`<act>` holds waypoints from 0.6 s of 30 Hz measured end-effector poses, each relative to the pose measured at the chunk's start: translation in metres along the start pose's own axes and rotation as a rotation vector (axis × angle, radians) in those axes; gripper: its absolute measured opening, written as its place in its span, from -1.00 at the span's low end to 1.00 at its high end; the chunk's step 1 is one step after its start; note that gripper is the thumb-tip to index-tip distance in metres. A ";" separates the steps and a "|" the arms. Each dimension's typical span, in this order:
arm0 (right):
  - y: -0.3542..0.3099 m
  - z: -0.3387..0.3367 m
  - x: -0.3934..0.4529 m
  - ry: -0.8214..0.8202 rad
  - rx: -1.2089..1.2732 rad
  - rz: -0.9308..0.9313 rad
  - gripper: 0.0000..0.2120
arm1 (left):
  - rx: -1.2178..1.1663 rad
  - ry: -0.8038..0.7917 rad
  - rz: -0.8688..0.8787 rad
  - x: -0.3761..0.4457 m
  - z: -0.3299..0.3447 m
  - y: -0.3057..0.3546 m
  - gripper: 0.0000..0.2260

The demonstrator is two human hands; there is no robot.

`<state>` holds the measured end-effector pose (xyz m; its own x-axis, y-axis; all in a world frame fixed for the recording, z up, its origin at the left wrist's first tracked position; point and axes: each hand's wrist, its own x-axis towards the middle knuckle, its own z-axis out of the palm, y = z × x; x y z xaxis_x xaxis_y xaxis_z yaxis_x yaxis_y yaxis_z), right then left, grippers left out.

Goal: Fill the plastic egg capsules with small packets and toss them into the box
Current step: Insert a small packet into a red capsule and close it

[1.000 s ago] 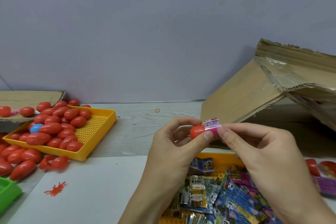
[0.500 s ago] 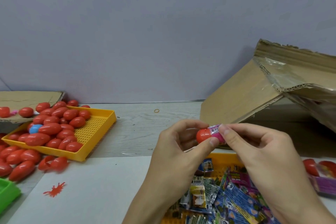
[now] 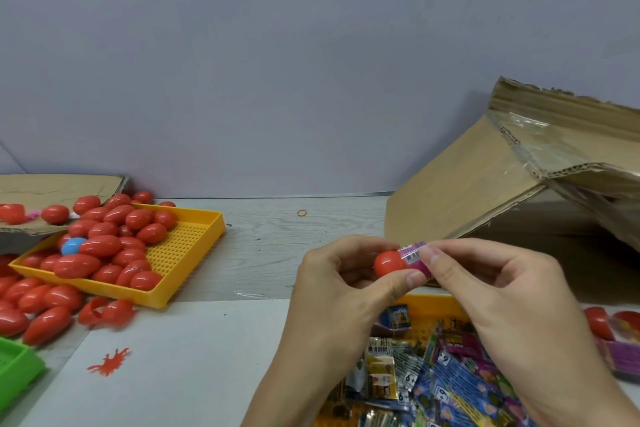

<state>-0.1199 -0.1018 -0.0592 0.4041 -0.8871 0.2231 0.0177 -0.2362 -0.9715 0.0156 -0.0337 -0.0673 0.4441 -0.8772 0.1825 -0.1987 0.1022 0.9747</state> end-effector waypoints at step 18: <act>0.004 0.001 -0.004 -0.032 -0.241 -0.130 -0.70 | -0.061 0.030 0.037 0.001 0.000 -0.002 -0.75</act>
<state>-0.1202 -0.0987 -0.0645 0.4412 -0.8311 0.3384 -0.1450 -0.4382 -0.8871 0.0161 -0.0349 -0.0692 0.4639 -0.8578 0.2213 -0.1620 0.1635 0.9732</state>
